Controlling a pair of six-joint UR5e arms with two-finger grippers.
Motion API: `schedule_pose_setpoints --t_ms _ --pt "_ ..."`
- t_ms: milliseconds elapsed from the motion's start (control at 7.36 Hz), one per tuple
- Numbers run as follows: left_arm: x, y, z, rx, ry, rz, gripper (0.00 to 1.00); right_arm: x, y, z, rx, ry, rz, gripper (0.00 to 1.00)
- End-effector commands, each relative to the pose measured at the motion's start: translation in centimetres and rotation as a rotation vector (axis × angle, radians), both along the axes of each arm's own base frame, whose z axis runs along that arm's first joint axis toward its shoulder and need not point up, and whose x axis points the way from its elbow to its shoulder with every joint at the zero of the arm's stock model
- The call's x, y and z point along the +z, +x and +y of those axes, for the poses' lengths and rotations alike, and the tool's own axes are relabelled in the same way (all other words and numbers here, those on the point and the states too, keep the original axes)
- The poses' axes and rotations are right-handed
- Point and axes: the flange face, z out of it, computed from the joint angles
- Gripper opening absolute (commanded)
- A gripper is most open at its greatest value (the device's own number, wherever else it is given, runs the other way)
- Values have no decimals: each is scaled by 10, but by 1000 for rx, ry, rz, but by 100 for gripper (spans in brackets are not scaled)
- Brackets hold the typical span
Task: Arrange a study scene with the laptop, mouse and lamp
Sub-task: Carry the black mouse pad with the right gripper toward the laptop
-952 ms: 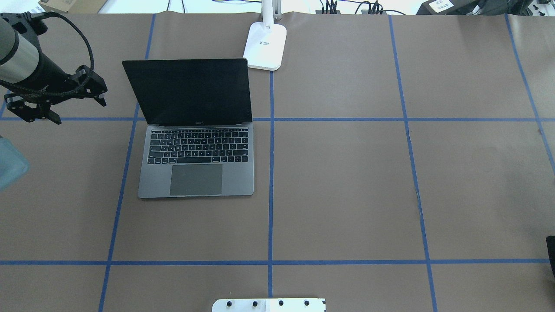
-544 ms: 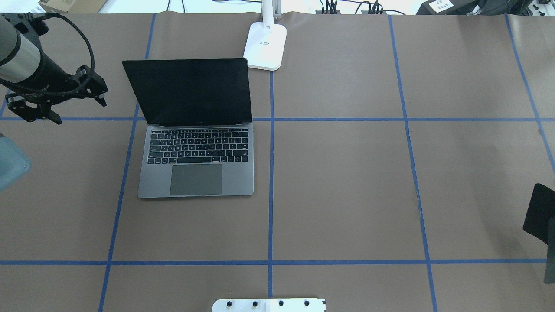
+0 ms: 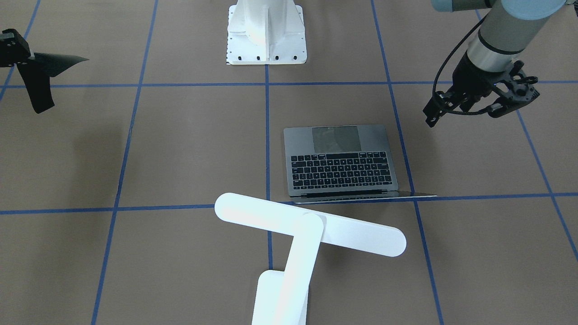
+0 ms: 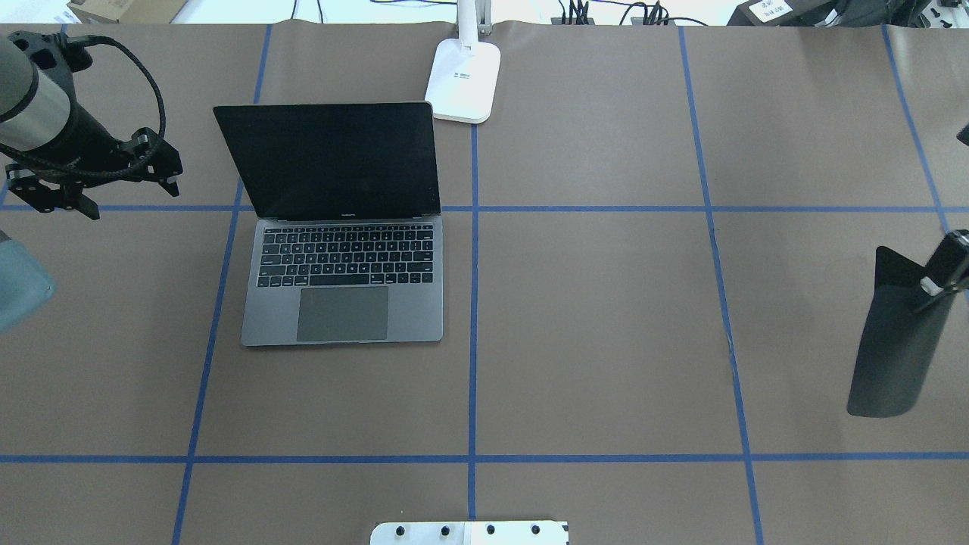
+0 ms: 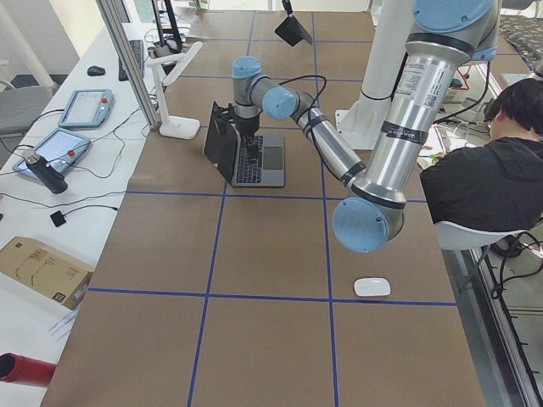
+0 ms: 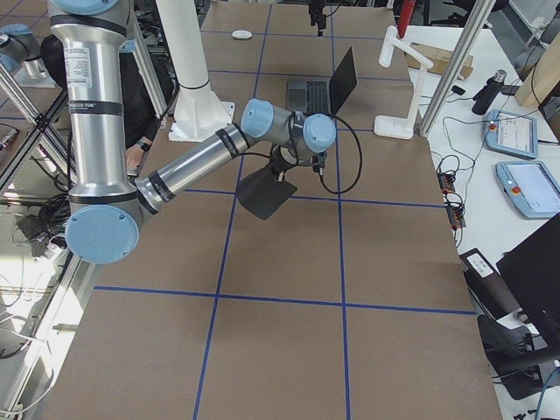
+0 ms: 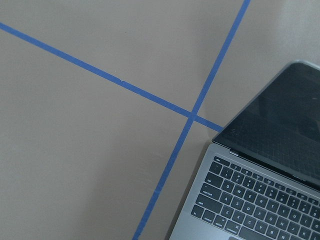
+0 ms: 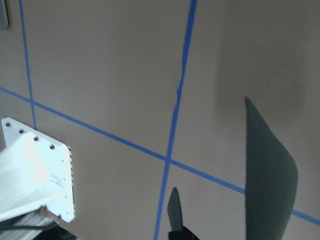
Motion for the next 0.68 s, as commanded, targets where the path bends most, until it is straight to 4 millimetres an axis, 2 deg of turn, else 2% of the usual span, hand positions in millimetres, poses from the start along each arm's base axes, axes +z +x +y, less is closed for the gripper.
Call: schedule_pose_setpoints --t_ms 0,272,408,544 --pt "29 1 -10 92 33 -41 99 -97 -78 -22 -15 -115 69 0" --pt "56 -9 -27 113 50 -61 99 -117 -120 -39 -35 -175 118 0" --pt "77 -10 -28 111 58 -57 99 -118 -144 -45 -37 -184 156 0" --pt "97 -10 -30 109 68 -51 99 -111 -181 -43 -15 -209 230 0"
